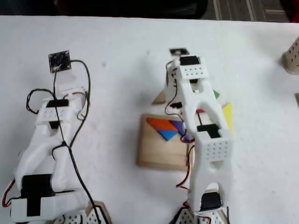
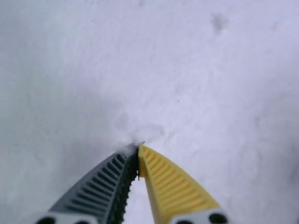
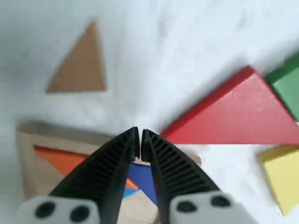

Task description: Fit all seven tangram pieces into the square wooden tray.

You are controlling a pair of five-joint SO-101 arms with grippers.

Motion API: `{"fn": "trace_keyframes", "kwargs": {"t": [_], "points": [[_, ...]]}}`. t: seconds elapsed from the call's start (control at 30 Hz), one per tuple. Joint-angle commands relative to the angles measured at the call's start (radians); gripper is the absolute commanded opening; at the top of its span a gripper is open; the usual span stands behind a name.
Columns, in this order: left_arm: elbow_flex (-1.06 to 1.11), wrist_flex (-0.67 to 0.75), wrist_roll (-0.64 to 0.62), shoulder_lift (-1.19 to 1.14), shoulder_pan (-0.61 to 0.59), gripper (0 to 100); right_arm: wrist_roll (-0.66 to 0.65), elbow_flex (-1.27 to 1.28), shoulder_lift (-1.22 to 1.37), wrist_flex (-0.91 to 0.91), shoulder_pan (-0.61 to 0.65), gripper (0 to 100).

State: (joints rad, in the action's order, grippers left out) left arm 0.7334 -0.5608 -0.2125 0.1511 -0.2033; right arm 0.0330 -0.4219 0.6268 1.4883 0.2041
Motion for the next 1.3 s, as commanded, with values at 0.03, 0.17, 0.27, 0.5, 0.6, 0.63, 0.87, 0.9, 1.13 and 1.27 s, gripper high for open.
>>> {"fn": "trace_keyframes", "kwargs": {"t": [0.03,0.17,0.27,0.5,0.6,0.63,0.87,0.9,1.13,1.27], "points": [[-0.003,-0.005,-0.005,0.001,-0.01,3,0.209,-0.005,-0.064,-0.12,0.062,2.2],[-0.003,-0.005,-0.005,0.001,-0.01,3,0.416,-0.005,-0.012,-0.234,0.097,5.5],[-0.003,-0.005,-0.005,0.001,-0.01,3,0.497,-0.006,0.007,-0.249,0.12,16.8],[-0.003,-0.005,-0.005,0.001,-0.01,3,0.574,-0.006,0.012,-0.248,0.131,24.1],[-0.003,-0.005,-0.005,-0.001,-0.008,3,0.644,-0.005,0.018,-0.255,0.131,24.1],[-0.003,-0.005,-0.005,-0.001,-0.008,3,0.663,-0.005,0.018,-0.259,0.131,24.2],[-0.003,-0.005,-0.005,-0.001,-0.008,3,0.79,-0.006,0.113,-0.325,0.131,24.1],[-0.003,-0.005,-0.005,-0.001,-0.008,3,0.79,-0.006,0.13,-0.332,0.134,24.1],[-0.003,-0.006,-0.005,-0.001,-0.013,3,0.79,-0.031,0.151,-0.325,0.114,23.3],[-0.003,-0.006,-0.005,-0.001,-0.013,3,0.789,-0.031,0.151,-0.275,0.117,14.9]]}}
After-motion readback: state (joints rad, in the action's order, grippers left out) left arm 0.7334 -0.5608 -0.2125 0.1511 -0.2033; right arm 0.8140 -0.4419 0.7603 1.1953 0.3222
